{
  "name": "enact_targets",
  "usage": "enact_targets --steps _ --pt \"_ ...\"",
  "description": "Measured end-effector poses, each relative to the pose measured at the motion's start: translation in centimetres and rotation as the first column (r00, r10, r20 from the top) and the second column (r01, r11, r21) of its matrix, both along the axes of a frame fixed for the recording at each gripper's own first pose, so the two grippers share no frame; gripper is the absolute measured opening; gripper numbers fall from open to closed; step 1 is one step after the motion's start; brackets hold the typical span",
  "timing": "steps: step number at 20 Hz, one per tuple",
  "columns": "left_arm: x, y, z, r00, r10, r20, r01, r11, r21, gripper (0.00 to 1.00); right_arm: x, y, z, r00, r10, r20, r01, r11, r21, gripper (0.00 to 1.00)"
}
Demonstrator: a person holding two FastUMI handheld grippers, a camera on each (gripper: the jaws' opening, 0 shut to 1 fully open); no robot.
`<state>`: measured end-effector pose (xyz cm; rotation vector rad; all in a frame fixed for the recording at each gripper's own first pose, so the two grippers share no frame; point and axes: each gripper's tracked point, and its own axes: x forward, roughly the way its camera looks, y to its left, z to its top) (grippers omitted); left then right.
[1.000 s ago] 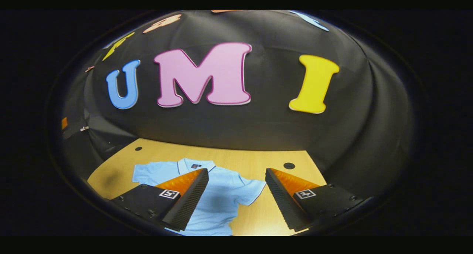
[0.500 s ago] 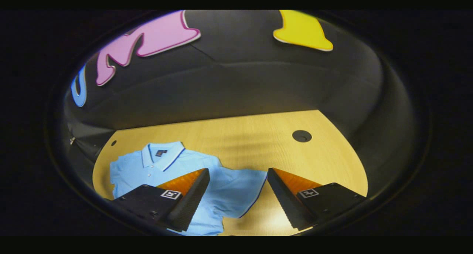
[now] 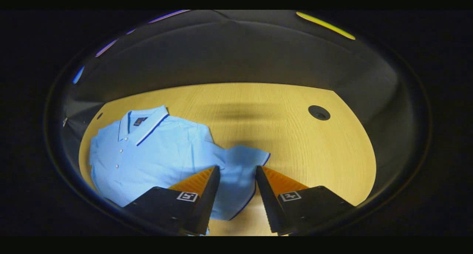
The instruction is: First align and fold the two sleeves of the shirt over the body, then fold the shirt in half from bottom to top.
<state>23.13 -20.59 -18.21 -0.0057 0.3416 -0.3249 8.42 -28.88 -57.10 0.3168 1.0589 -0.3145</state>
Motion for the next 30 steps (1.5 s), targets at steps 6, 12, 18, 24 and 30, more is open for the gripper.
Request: enact_targets --steps 6,12,18,24,30 --pt "-0.9 2.0 1.4 0.999 0.015 0.029 -0.016 0.999 0.033 0.96 0.8 0.1 0.2 0.982 -0.179 0.053 0.17 0.975 0.146 0.05" --pt "-1.2 3.7 1.6 0.998 0.055 0.021 -0.055 0.998 0.008 0.96 4.6 3.0 6.7 0.97 -0.109 0.217 0.07 0.981 0.179 0.05" --pt "-1.6 4.1 1.4 0.999 0.048 0.014 -0.047 0.999 -0.02 0.96 4.2 9.5 6.0 0.984 0.069 0.165 -0.103 0.972 0.21 0.0" --pt "-2.0 6.4 -1.8 0.995 0.078 -0.063 -0.077 0.997 0.026 0.97 2.1 11.5 2.1 0.992 0.127 0.019 -0.129 0.971 0.202 0.05" --pt "-0.9 6.6 -6.0 0.989 0.041 -0.145 -0.041 0.999 0.003 0.96 2.3 11.8 5.5 0.997 0.066 0.049 -0.076 0.968 0.239 0.56"
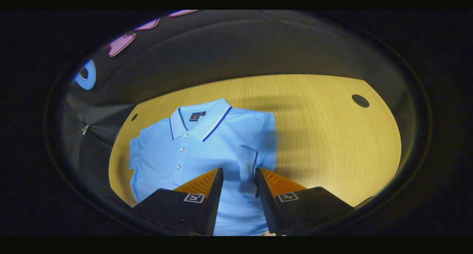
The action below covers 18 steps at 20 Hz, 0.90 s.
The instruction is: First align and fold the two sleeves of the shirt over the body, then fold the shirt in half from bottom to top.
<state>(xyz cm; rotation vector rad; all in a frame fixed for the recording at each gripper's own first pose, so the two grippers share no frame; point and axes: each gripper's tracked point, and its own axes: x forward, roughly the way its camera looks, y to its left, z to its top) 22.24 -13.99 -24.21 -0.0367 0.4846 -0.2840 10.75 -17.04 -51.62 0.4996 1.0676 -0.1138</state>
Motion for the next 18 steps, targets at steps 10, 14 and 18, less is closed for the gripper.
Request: enact_targets --steps 10,14,18 --pt "8.2 0.9 -16.1 0.97 0.013 -0.242 0.022 0.99 0.14 0.97 -4.7 -3.7 12.1 0.982 0.024 0.186 -0.002 0.993 -0.118 0.58" --pt "10.7 0.3 -22.4 0.941 0.062 -0.332 0.008 0.979 0.204 0.97 -7.4 -5.6 12.5 0.986 -0.025 0.165 0.048 0.99 -0.135 0.6" --pt "11.2 0.6 -28.1 0.897 0.089 -0.432 0.05 0.952 0.301 0.96 -9.4 -6.6 11.3 0.988 -0.081 0.13 0.096 0.989 -0.113 0.61"
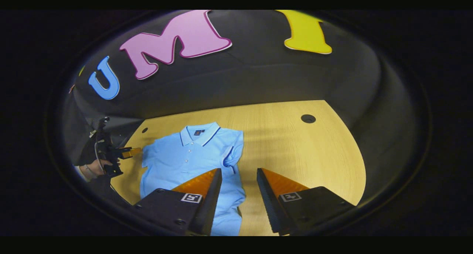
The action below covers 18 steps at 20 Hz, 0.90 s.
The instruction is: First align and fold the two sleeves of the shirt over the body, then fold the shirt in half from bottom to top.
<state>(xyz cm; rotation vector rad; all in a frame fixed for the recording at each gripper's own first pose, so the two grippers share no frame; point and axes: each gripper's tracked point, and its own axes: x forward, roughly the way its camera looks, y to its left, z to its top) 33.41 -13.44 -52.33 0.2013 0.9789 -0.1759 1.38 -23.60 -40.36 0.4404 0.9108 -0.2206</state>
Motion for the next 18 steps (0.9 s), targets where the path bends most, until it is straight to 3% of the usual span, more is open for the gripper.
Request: enact_targets --steps 3,7,9,13,16,18 --pt "0.1 0.7 -2.8 0.997 0.033 -0.064 -0.031 0.999 0.03 0.95 -0.8 -0.5 -0.7 1.0 -0.008 -0.026 0.007 1.0 -0.011 0.61" --pt "0.4 -0.1 -3.3 0.995 0.066 -0.08 -0.069 0.997 -0.032 0.99 -0.4 -0.4 -0.8 0.999 -0.022 -0.023 0.022 1.0 0.012 0.61" --pt "0.3 -0.4 -3.8 0.994 0.056 -0.096 -0.062 0.997 -0.055 0.95 0.0 0.0 -0.7 1.0 -0.021 -0.02 0.021 0.999 0.025 0.61" --pt "0.3 -1.6 -3.5 0.997 -0.003 -0.081 -0.002 0.998 -0.062 0.31 0.2 0.5 -1.0 1.0 -0.008 -0.013 0.008 0.999 0.033 0.61" --pt "0.7 -2.2 -3.4 0.999 -0.002 -0.043 0.0 0.999 -0.054 0.1 -0.4 0.9 -1.4 1.0 -0.004 -0.028 0.005 0.999 0.034 0.61" --pt "0.7 -2.7 -2.6 0.999 -0.001 -0.04 -0.002 0.996 -0.088 0.06 -0.4 1.3 -1.5 1.0 -0.003 -0.02 0.004 0.999 0.037 0.61"
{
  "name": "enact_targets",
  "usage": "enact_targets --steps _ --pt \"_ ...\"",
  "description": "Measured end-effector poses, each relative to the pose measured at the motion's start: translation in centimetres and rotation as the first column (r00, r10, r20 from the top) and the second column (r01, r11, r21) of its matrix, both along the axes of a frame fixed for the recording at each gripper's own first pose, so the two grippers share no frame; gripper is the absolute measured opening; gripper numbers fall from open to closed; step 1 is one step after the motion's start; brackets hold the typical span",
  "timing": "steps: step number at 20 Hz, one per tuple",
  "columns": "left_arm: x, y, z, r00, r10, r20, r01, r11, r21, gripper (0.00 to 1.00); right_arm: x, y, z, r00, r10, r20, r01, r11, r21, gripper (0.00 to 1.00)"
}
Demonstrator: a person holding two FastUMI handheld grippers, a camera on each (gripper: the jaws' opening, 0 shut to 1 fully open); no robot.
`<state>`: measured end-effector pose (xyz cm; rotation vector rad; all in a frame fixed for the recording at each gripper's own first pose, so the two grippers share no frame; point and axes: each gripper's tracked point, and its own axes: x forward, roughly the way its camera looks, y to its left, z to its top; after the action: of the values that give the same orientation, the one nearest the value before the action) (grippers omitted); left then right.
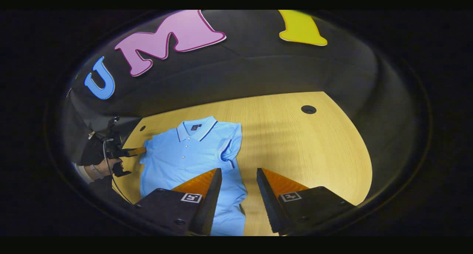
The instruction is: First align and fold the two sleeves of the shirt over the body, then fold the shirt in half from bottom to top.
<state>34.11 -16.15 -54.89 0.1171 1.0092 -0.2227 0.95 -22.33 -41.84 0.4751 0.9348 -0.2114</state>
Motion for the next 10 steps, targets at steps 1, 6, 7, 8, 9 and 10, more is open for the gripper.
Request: enact_targets --steps 1,6,7,8,9,10 --pt "0.6 -0.3 1.2 0.999 -0.003 0.034 0.004 1.0 -0.025 0.06 -0.2 -0.3 0.0 1.0 -0.003 0.0 0.003 1.0 -0.013 0.61" --pt "1.3 -5.5 8.1 0.983 -0.089 0.16 0.115 0.98 -0.16 0.06 -0.1 -0.2 0.3 0.999 -0.032 0.015 0.032 0.999 0.006 0.61" --pt "0.8 -7.2 8.9 0.977 -0.134 0.167 0.164 0.97 -0.18 0.06 0.0 -0.1 0.6 0.999 -0.031 0.023 0.031 0.999 0.006 0.61" --pt "-0.2 -8.7 8.9 0.97 -0.183 0.158 0.211 0.96 -0.183 0.06 0.1 0.0 0.9 0.999 -0.032 0.029 0.032 0.999 0.009 0.61" --pt "-1.0 -9.7 8.3 0.967 -0.214 0.136 0.236 0.955 -0.179 0.06 0.1 0.2 1.0 0.999 -0.032 0.032 0.032 0.999 0.012 0.61" --pt "-1.9 -10.7 7.6 0.964 -0.237 0.117 0.256 0.95 -0.181 0.06 -0.1 0.3 1.1 0.999 -0.028 0.032 0.028 1.0 0.01 0.61"
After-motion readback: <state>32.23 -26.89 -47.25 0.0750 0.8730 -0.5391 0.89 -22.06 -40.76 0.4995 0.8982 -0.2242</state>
